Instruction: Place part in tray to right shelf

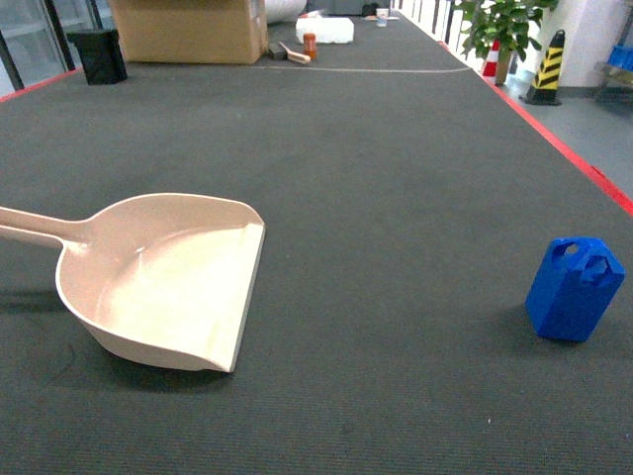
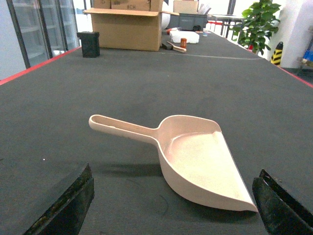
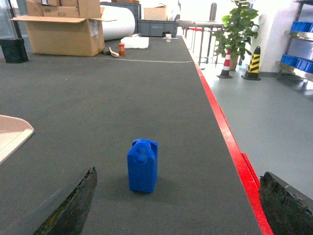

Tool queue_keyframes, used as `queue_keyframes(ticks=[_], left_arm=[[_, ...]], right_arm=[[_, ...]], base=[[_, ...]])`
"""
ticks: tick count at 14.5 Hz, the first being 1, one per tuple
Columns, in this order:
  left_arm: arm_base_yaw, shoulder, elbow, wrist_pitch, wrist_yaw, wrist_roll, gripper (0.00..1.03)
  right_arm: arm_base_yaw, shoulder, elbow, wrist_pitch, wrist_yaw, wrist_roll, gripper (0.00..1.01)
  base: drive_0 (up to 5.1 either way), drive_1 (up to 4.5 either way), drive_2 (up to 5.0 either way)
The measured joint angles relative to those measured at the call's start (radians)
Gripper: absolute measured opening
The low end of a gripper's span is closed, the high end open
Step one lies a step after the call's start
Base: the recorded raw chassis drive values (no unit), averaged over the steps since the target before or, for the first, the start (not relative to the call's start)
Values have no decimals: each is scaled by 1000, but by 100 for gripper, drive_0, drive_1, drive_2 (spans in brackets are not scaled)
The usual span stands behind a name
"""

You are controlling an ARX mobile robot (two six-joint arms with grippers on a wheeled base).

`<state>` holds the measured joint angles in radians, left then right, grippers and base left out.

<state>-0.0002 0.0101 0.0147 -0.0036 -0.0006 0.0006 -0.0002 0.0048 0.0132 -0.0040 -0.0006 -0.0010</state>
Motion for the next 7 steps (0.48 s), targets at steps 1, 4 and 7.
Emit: queue_keyframes(ticks=[1, 4, 7], left_arm=[[0, 0, 0, 0, 0, 0, 98], [0, 0, 0, 0, 0, 0, 98], [0, 0, 0, 0, 0, 0, 98]], right_arm=[[0, 0, 0, 0, 0, 0, 98], [0, 0, 0, 0, 0, 0, 98], [0, 0, 0, 0, 0, 0, 98]], base=[[0, 0, 0], [0, 0, 0], [0, 0, 0]])
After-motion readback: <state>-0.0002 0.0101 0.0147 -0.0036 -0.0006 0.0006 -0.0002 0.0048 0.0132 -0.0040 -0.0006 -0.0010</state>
